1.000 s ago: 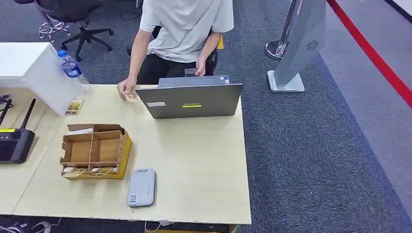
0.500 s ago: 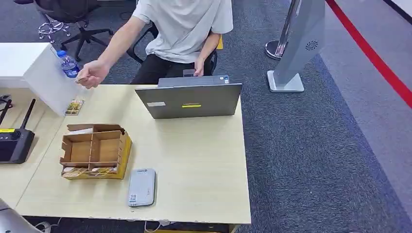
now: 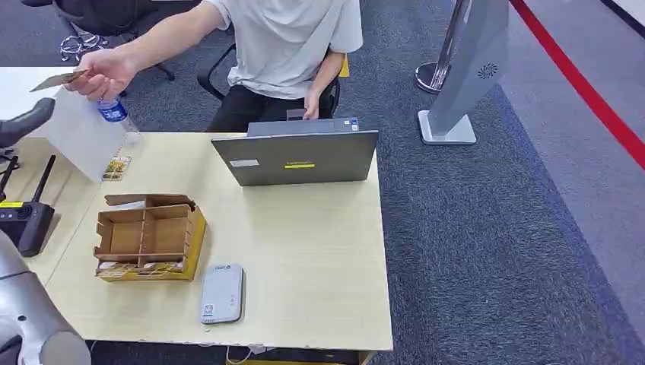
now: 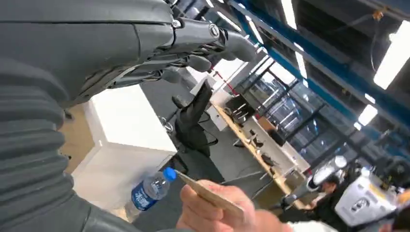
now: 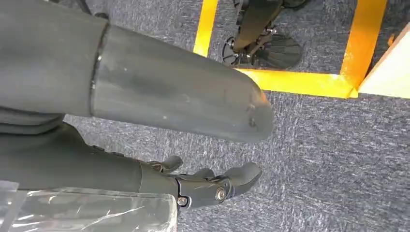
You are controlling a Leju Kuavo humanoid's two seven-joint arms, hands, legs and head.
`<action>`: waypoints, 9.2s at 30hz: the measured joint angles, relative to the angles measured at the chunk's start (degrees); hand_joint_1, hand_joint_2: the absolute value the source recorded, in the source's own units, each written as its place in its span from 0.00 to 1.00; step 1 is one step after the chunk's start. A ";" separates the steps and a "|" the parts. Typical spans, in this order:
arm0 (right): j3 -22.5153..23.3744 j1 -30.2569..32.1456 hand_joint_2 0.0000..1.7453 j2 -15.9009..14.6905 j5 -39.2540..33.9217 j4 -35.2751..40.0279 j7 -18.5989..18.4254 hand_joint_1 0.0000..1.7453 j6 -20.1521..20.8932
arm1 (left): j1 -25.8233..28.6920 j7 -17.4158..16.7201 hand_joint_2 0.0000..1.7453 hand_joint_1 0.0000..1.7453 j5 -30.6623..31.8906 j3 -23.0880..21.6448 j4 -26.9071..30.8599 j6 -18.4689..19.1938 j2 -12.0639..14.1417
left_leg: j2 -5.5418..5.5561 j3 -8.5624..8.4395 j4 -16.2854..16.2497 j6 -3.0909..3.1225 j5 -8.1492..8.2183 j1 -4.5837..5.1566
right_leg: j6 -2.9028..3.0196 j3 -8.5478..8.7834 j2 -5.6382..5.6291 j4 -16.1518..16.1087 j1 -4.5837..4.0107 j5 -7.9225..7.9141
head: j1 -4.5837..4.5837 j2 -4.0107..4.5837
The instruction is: Pass the card to the sensor for recognition and then transmit it.
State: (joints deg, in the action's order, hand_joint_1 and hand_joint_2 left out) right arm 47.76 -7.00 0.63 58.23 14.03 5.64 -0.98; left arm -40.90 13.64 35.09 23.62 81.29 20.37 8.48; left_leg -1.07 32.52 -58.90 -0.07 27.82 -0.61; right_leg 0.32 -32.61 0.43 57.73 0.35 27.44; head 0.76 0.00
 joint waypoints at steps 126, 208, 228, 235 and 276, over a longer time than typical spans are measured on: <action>1.31 0.66 0.00 -0.26 16.02 -0.74 -4.75 0.00 -0.20 | 35.02 -14.35 1.00 1.00 33.58 -58.59 17.57 -12.34 12.82 | 0.47 0.13 -0.06 0.19 0.08 0.04 | -0.10 0.06 0.53 -0.03 0.02 0.17 | 0.09 0.00; 7.56 3.76 0.00 -0.11 20.37 -0.94 -3.67 0.00 -1.55 | 54.31 2.01 1.00 0.00 37.70 -34.09 17.70 -36.50 17.51 | 0.07 0.33 -0.16 0.18 0.24 -0.02 | -0.14 -0.13 0.14 0.02 -0.03 0.16 | 0.07 0.00; 7.89 3.69 0.00 -0.11 21.51 -0.94 -3.13 0.00 -1.31 | 50.72 1.97 1.00 0.00 40.73 -31.21 8.26 -39.74 16.00 | 0.10 0.34 -0.17 0.18 0.24 -0.02 | -0.15 -0.12 0.16 0.02 -0.03 0.15 | 0.07 0.00; 7.91 3.66 0.00 -0.09 21.86 -0.94 -3.02 0.00 -1.25 | 48.70 1.97 1.00 0.00 41.68 -31.21 7.08 -39.80 14.42 | 0.10 0.35 -0.16 0.18 0.24 -0.02 | -0.15 -0.12 0.16 0.02 -0.03 0.15 | 0.04 0.00; 8.92 3.47 0.00 -0.09 23.50 -0.94 -3.34 0.00 -1.68 | 47.64 0.79 1.00 1.00 40.62 -28.23 11.09 -34.84 9.81 | 0.10 0.35 -0.17 0.18 0.24 -0.02 | -0.15 -0.13 0.16 0.02 -0.03 0.15 | 0.04 0.00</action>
State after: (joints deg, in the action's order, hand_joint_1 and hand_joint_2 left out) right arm 56.68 -3.53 0.55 81.72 13.09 2.29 -2.67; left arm 6.74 14.43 75.71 -4.61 92.37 -14.46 18.30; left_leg -0.97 32.86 -59.07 0.11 28.06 -0.63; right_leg 0.17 -32.74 0.58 57.75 0.32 27.59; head 0.81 0.00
